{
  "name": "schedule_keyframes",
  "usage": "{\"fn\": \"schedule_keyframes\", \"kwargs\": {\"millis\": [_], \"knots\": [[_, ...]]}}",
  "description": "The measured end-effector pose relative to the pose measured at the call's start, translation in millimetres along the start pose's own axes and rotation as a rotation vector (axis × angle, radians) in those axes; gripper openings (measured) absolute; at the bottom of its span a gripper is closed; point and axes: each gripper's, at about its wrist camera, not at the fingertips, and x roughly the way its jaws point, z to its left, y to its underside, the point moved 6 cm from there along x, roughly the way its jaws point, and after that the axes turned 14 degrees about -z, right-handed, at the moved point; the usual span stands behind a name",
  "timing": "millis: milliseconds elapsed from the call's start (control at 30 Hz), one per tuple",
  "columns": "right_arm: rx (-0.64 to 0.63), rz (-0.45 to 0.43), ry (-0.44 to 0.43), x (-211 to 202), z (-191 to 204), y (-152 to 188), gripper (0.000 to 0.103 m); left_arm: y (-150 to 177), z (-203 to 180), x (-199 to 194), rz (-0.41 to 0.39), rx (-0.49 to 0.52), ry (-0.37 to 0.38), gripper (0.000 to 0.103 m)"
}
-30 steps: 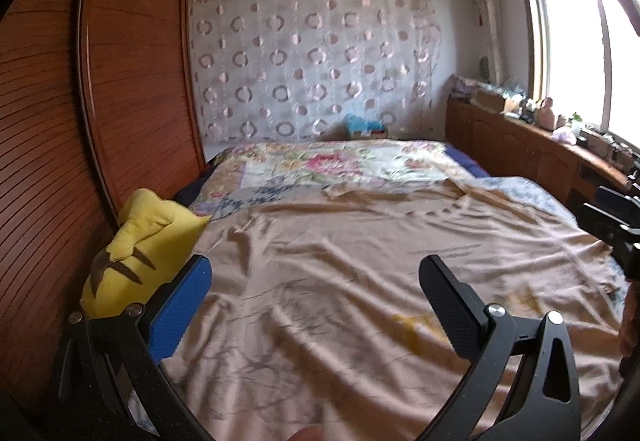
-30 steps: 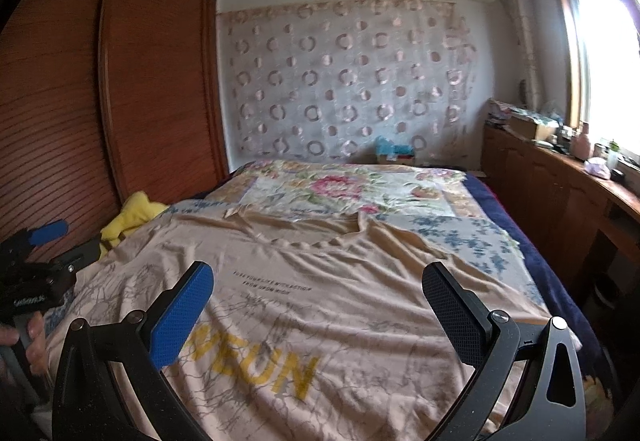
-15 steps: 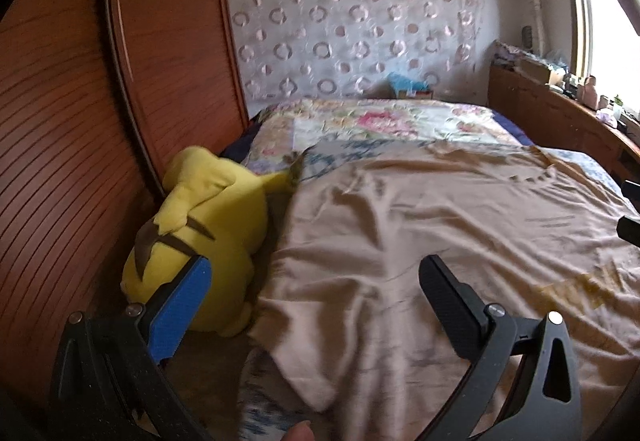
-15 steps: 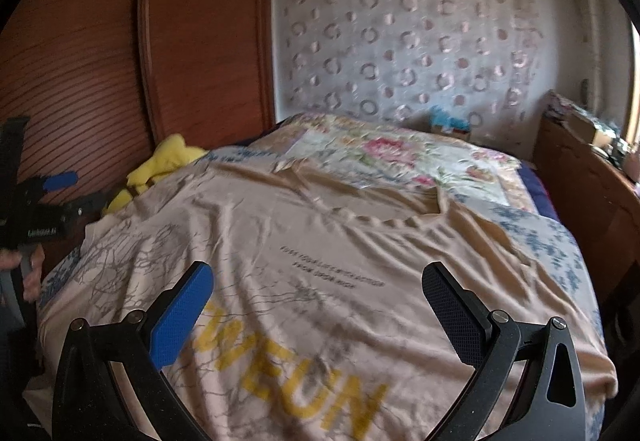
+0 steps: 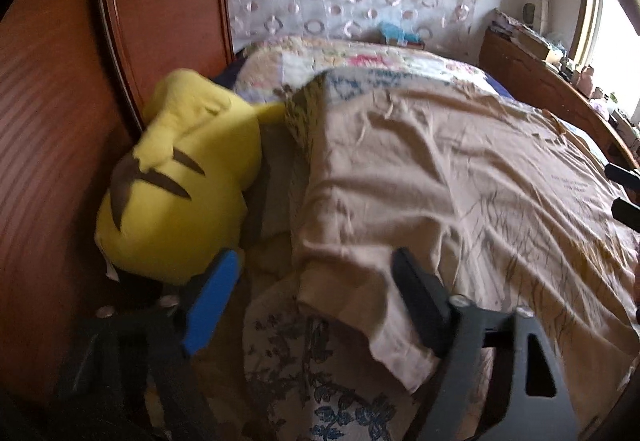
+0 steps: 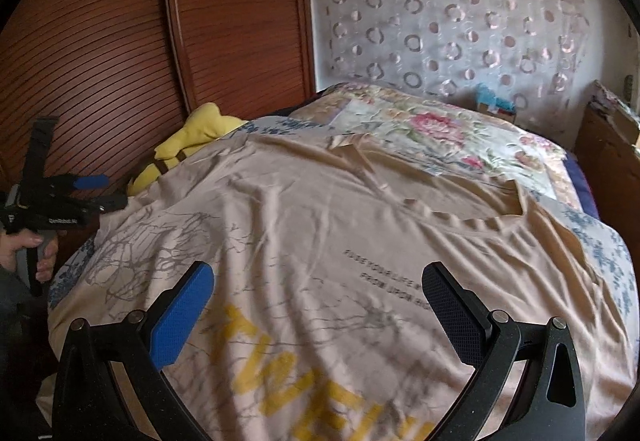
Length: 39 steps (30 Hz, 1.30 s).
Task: Fold small clothes
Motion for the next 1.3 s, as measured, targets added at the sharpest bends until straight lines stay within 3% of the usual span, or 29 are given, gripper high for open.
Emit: {"fn": "schedule_keyframes", "kwargs": {"millis": [133,267,433,533,867,1133,1267,1300], "knots": [[0.005,0.019,-0.030,2.5,0.1,3.7,0.103,4.2,0.3,1.8,0.025,-0.034,0.025,0.057],[0.007,0.035,-0.046,1.5,-4.1,9.3,0.103,1.4,0.7,2.5,0.021,-0.044,0.040,0.048],[0.025,0.055,-0.075,-1.6,-9.1,11.9,0.101,-3.2,-5.9,3.5,0.023,-0.014,0.074,0.015],[0.031,0.057,-0.092,-8.3,-11.9,12.5,0.100,-5.4,-10.9,1.4,0.017,0.046,0.041,0.006],[0.030,0.056,-0.090,-22.0,-8.8,19.7,0.100,-41.6,-31.2,-15.1,-0.065,0.088,0.076,0.003],[0.043,0.048,-0.062,-29.1,-16.6,20.1,0.100,-75.4,-88.9,-21.3,-0.102,0.110,0.214,0.003],[0.058,0.046,-0.048,-32.0,-20.1,21.4,0.100,-78.8,-83.6,-25.9,-0.122,0.143,0.160,0.003],[0.058,0.046,-0.046,-32.4,-19.7,22.1,0.100,-77.9,-78.1,-24.4,-0.109,0.142,0.147,0.011]]}}
